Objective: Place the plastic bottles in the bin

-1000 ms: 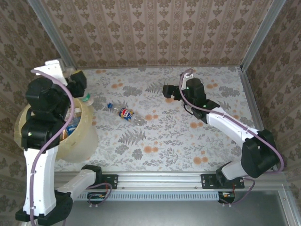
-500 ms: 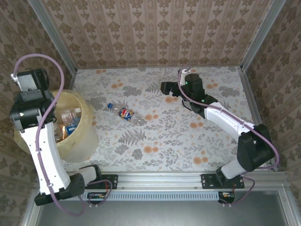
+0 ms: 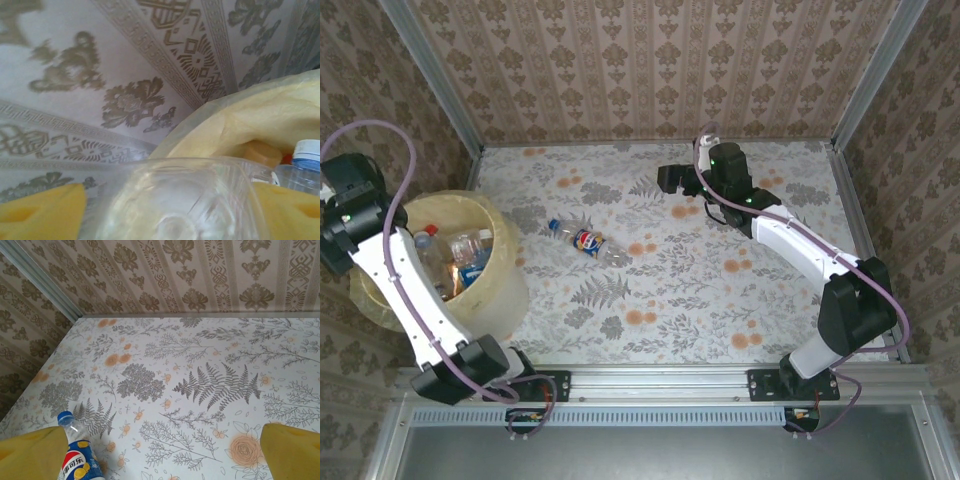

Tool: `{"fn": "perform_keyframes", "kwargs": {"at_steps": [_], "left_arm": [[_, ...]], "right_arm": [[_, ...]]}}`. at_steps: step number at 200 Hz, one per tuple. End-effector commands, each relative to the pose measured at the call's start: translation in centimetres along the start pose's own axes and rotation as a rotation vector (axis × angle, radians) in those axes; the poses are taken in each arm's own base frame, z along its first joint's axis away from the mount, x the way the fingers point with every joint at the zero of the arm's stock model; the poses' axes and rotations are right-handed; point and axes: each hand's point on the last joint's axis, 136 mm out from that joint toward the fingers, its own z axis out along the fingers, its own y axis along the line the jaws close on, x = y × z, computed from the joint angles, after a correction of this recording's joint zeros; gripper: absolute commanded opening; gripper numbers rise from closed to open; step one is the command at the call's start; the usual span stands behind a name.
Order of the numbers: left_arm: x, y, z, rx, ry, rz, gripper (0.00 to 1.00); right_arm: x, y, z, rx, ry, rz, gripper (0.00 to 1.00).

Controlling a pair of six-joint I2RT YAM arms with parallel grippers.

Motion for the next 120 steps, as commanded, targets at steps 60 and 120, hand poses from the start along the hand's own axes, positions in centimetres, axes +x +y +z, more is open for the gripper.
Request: {"fn": "perform_keyframes", "kwargs": {"at_steps": [60,120], "left_arm": [[-1.6,-5.6,-1.8,0.225,-0.045,0.022,1.0],[3.9,-6.9,1.8,0.295,0.098,-0.057,0.7]], "right_arm": [[-0.3,-0.5,-0.7,0.025,-0.002,-0.007,1.0],[-0.1,-0.6,-0.5,0.03,0.009,-0.01,1.0]]}}
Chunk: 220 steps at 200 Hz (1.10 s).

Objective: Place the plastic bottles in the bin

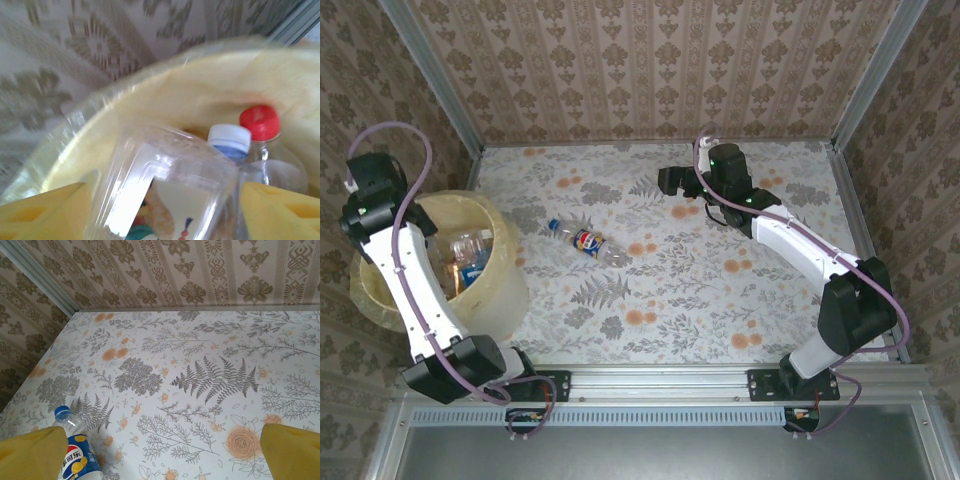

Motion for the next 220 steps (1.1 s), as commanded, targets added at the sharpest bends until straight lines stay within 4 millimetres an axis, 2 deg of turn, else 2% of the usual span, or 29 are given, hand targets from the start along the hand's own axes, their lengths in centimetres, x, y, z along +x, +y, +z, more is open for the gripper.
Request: {"fn": "perform_keyframes", "kwargs": {"at_steps": [1,20,50,60,86,101,121,136,150,171,197,208,220], "left_arm": [[2.1,-1.2,0.9,0.102,0.056,-0.067,0.69],[2.3,-1.6,0.8,0.126,0.06,-0.068,0.68],[1.0,-0.6,-0.6,0.092,0.017,-0.069,0.69],[0.5,-0.5,-1.6,0.102,-0.01,-0.067,0.71],[-1.0,-1.0,-4.7,0.15,-0.12,-0.049,0.85],[-1.5,-1.3,-6.5,0.181,-0.192,-0.053,0.89],[-1.6,-2.4,-8.2,0.272,-0.259,-0.079,0.91],[-1.4,-4.6,-8.9,0.412,-0.276,-0.087,0.94],[-1.0,-5.7,-8.5,0.468,-0.27,-0.103,0.95],[-0.3,-6.4,-6.5,0.463,-0.209,-0.128,0.95],[1.0,-9.0,-4.9,0.569,-0.133,-0.14,0.94],[1.6,-9.1,-4.0,0.553,-0.103,-0.138,0.93],[1.6,-8.4,-3.6,0.509,-0.099,-0.14,0.92]], "right_arm": [[-0.6,-0.4,-0.5,0.02,-0.012,-0.008,1.0],[-0.8,0.0,-0.3,0.007,-0.005,-0.006,1.0],[-0.9,0.3,-0.2,-0.005,-0.007,0.013,1.0],[-0.9,0.3,-0.2,-0.007,-0.008,0.019,1.0],[-0.6,0.9,0.1,-0.053,-0.016,0.013,1.0],[-0.2,1.4,0.6,-0.106,-0.038,0.014,1.0],[0.8,2.1,1.7,-0.163,-0.019,0.018,1.0],[1.9,2.5,2.8,-0.167,0.02,0.005,1.0],[3.0,3.0,3.6,-0.167,0.054,-0.04,1.0],[4.1,3.5,4.3,-0.147,0.079,-0.1,1.0],[4.7,3.7,4.8,-0.14,0.1,-0.114,1.0],[5.0,3.6,5.0,-0.138,0.107,-0.112,1.0],[5.2,3.6,5.1,-0.137,0.114,-0.113,1.0]]}}
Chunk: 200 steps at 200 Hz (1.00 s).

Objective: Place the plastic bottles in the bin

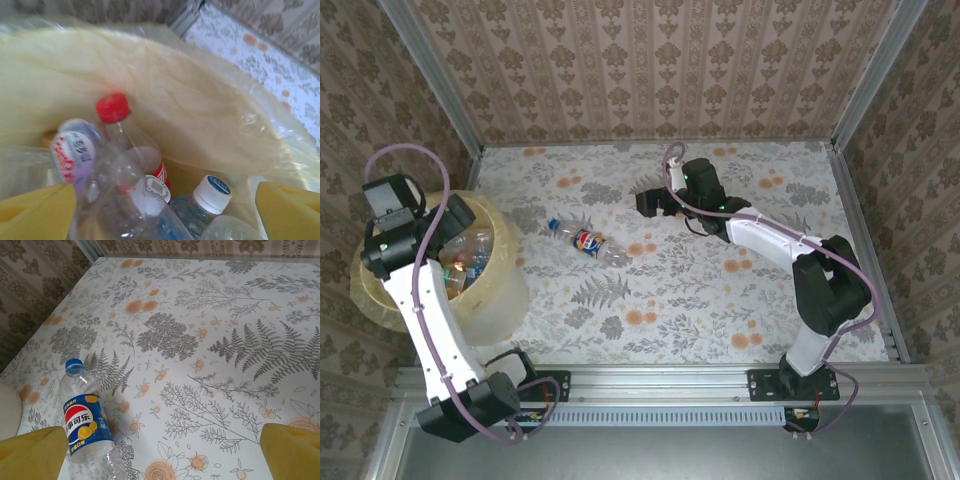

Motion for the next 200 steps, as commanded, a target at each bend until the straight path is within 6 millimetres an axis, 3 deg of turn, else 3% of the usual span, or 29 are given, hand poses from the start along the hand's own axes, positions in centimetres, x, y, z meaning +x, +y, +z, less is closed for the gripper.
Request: {"fn": "perform_keyframes", "kwargs": {"at_steps": [1,21,42,64,87,112,146,200], "left_arm": [[0.1,-0.2,-0.1,0.02,0.002,-0.042,0.92],[-1.2,-0.5,-1.9,0.033,-0.049,-0.024,0.92],[-2.3,-2.3,-4.4,0.132,-0.12,-0.02,0.93],[-2.2,-4.6,-6.1,0.272,-0.143,-0.047,0.94],[-1.3,-6.2,-7.2,0.387,-0.149,-0.078,0.97],[-0.2,-6.9,-7.8,0.441,-0.121,-0.086,1.0],[1.7,-7.6,-7.7,0.497,-0.051,-0.106,1.0],[3.6,-8.5,-6.4,0.568,0.034,-0.131,1.0]], "right_arm": [[-1.3,0.0,0.1,0.007,-0.019,-0.028,1.0],[-0.7,-0.1,0.4,0.006,0.003,-0.044,1.0],[-0.2,-0.3,0.8,0.009,0.021,-0.055,1.0],[0.4,0.2,1.4,-0.025,0.047,-0.07,1.0],[2.5,0.8,3.0,-0.087,0.146,-0.137,1.0],[4.8,1.6,4.9,-0.134,0.249,-0.214,1.0],[8.2,5.1,6.6,-0.245,0.381,-0.325,1.0],[11.6,6.7,9.7,-0.154,0.441,-0.389,1.0]]}}
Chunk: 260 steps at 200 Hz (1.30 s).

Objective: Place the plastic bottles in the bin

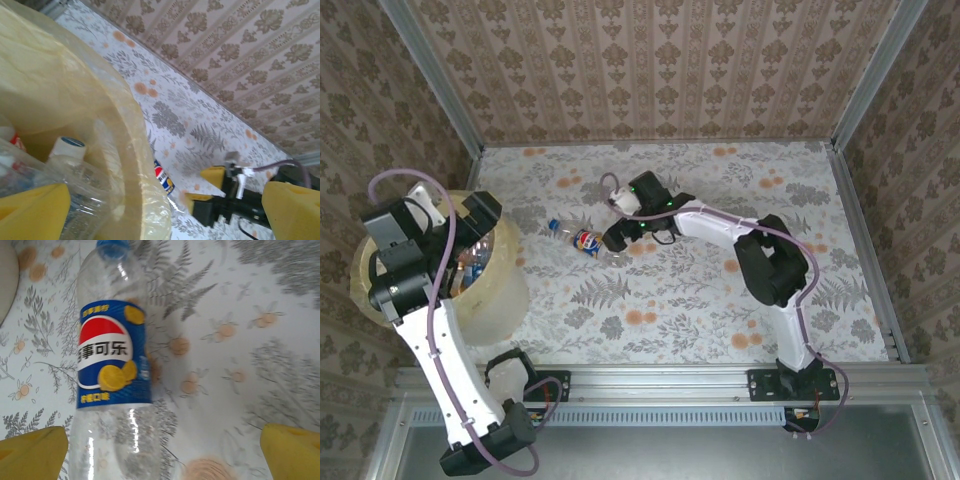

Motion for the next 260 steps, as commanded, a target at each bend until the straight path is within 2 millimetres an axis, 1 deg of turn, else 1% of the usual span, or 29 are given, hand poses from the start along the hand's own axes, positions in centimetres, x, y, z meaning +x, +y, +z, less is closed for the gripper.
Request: {"fn": "perform_keyframes", "kwargs": {"at_steps": [1,21,50,66,76,86,103,120,144,170,224,246,260], "left_arm": [[1.1,-0.1,0.6,0.043,0.048,-0.049,1.0],[0.9,0.6,1.2,0.019,0.039,-0.045,1.0],[-0.6,2.2,2.2,-0.058,0.006,-0.028,1.0],[-1.6,3.0,2.7,-0.099,-0.018,-0.025,1.0],[-2.1,3.6,2.6,-0.137,-0.035,-0.032,1.0],[-2.5,3.6,2.3,-0.149,-0.052,-0.029,1.0],[-2.8,3.1,1.4,-0.148,-0.08,-0.011,1.0],[-2.7,2.0,0.5,-0.119,-0.086,0.007,1.0],[-2.7,0.4,-0.8,-0.068,-0.111,0.024,1.0],[-3.1,-0.8,-1.9,-0.035,-0.154,0.039,1.0],[-3.1,-3.1,-1.5,0.103,-0.16,0.044,1.0],[-2.8,-3.8,-1.2,0.143,-0.151,0.057,1.0],[-2.5,-4.5,-0.7,0.182,-0.138,0.064,1.0]], "right_arm": [[0.9,-0.3,1.4,0.057,0.058,-0.026,1.0],[1.3,0.2,2.4,0.059,0.072,-0.033,1.0],[2.0,0.3,3.7,0.084,0.094,-0.019,0.99],[2.4,0.5,4.1,0.085,0.103,-0.017,0.94],[2.7,0.5,4.3,0.091,0.112,-0.018,0.89],[3.0,0.6,4.4,0.091,0.124,-0.025,0.85],[3.5,0.8,4.6,0.091,0.142,-0.037,0.8],[3.6,0.6,4.6,0.109,0.145,-0.045,0.74],[2.6,0.8,4.1,0.104,0.114,-0.053,0.63],[1.6,1.6,3.4,0.074,0.067,-0.072,0.55],[0.1,2.5,1.8,0.053,-0.002,-0.091,0.44],[-0.5,2.5,0.8,0.055,-0.04,-0.089,0.43],[-1.2,2.4,-0.2,0.057,-0.075,-0.073,0.42]]}}
